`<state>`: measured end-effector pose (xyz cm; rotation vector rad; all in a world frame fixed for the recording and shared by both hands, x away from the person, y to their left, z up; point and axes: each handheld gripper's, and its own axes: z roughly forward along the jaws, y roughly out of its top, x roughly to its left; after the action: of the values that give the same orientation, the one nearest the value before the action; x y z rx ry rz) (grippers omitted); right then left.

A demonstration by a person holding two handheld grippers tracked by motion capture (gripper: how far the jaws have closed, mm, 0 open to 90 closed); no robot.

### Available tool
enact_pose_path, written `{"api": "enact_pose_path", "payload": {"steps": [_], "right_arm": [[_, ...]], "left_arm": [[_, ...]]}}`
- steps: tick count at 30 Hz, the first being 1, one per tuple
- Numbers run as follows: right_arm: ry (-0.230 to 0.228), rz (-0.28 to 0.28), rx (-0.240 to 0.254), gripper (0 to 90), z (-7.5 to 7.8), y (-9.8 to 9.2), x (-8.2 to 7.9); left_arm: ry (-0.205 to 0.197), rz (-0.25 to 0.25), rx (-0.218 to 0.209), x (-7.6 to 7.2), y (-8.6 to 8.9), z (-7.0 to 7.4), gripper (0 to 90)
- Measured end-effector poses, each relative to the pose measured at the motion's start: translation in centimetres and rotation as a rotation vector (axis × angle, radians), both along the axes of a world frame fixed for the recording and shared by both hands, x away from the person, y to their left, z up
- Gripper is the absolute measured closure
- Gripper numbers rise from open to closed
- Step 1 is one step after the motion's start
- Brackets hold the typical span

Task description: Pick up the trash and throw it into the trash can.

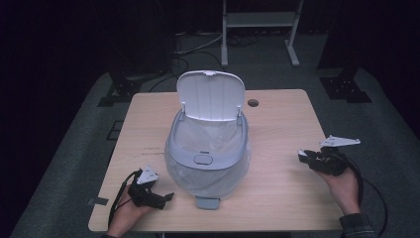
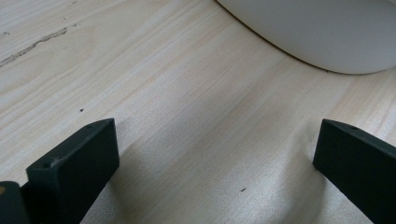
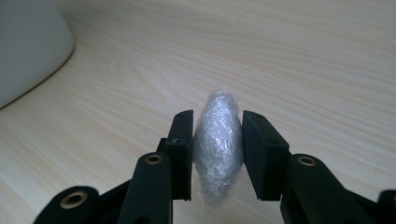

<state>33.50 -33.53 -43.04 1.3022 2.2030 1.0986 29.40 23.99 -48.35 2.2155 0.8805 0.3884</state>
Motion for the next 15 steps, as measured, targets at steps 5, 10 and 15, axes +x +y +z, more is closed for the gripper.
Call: {"api": "enact_pose_path", "payload": {"steps": [5, 10, 15], "right_arm": [[-0.017, 0.025, 0.01, 64.4, 0.8, 0.3, -0.3], [-0.027, 0.05, 0.021, 64.4, 1.5, 0.5, -0.6], [-0.04, 0.077, 0.034, 64.4, 2.2, 0.8, -0.9]], "left_arm": [[0.001, -0.002, 0.002, 0.0, 0.0, 0.0, 0.0], [0.001, -0.002, 0.003, 0.0, 0.0, 0.0, 0.0], [0.001, -0.002, 0.003, 0.0, 0.0, 0.0, 0.0]]}}
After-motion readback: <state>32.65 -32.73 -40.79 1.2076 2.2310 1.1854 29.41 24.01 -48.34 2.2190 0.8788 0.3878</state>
